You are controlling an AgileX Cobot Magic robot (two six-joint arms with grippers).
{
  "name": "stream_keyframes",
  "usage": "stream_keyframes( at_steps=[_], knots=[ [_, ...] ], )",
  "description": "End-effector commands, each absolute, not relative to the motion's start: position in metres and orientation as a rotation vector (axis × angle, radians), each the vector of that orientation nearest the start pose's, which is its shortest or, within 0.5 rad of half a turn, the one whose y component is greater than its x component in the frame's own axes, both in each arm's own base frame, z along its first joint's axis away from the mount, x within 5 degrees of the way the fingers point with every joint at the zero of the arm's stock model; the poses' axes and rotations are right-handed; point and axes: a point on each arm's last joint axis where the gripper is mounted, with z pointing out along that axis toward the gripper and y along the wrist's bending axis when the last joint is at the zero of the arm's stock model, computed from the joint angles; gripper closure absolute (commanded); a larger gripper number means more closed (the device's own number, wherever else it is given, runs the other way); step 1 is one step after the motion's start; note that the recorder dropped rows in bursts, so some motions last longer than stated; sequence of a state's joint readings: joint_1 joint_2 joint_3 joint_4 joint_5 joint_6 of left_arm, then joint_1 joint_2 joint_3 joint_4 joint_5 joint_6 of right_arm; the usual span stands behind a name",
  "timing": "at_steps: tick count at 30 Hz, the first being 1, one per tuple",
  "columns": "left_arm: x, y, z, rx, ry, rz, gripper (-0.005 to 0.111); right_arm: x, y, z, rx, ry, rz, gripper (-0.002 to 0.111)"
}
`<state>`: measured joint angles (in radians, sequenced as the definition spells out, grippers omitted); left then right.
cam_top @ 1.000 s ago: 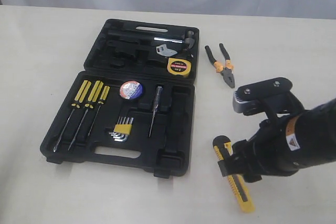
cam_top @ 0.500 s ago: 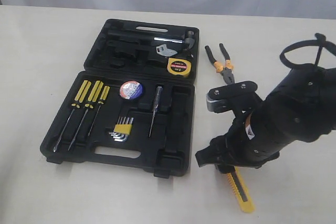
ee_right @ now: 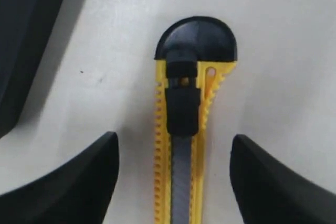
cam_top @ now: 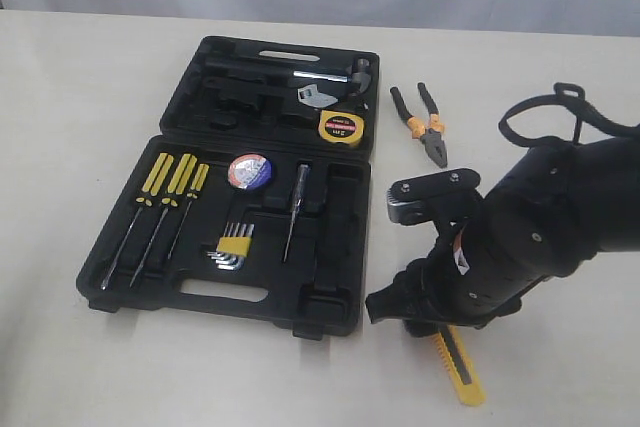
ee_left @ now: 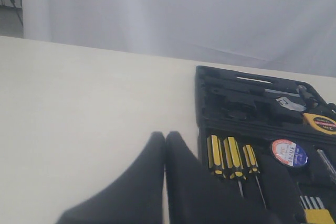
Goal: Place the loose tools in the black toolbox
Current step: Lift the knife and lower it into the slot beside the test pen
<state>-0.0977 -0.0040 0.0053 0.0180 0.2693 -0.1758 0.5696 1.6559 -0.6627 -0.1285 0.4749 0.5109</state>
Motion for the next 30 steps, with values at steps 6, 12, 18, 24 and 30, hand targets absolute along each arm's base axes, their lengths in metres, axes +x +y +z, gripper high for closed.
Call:
stream_keyframes(
  at_steps=[6, 12, 18, 24, 30],
  knots=[
    [0.055, -0.005, 0.189, -0.054, 1.755, -0.191, 0.107, 0.219, 0.135, 0.12, -0.234, 2.922, 0.068, 0.05],
    [0.055, -0.005, 0.189, -0.054, 1.755, -0.191, 0.107, 0.22, 0.136, 0.12, -0.234, 2.912, 0.077, 0.05],
    [0.055, -0.005, 0.189, -0.054, 1.755, -0.191, 0.107, 0.219, 0.135, 0.12, -0.19, 2.924, 0.074, 0.067],
    [0.055, -0.005, 0.189, -0.054, 1.755, -0.191, 0.107, 0.219, 0.135, 0.121, -0.195, 2.934, 0.062, 0.109],
    [0.055, -0.005, 0.189, -0.054, 1.757, -0.19, 0.107, 0.226, 0.138, 0.14, -0.145, 2.956, 0.028, 0.109]
  ],
)
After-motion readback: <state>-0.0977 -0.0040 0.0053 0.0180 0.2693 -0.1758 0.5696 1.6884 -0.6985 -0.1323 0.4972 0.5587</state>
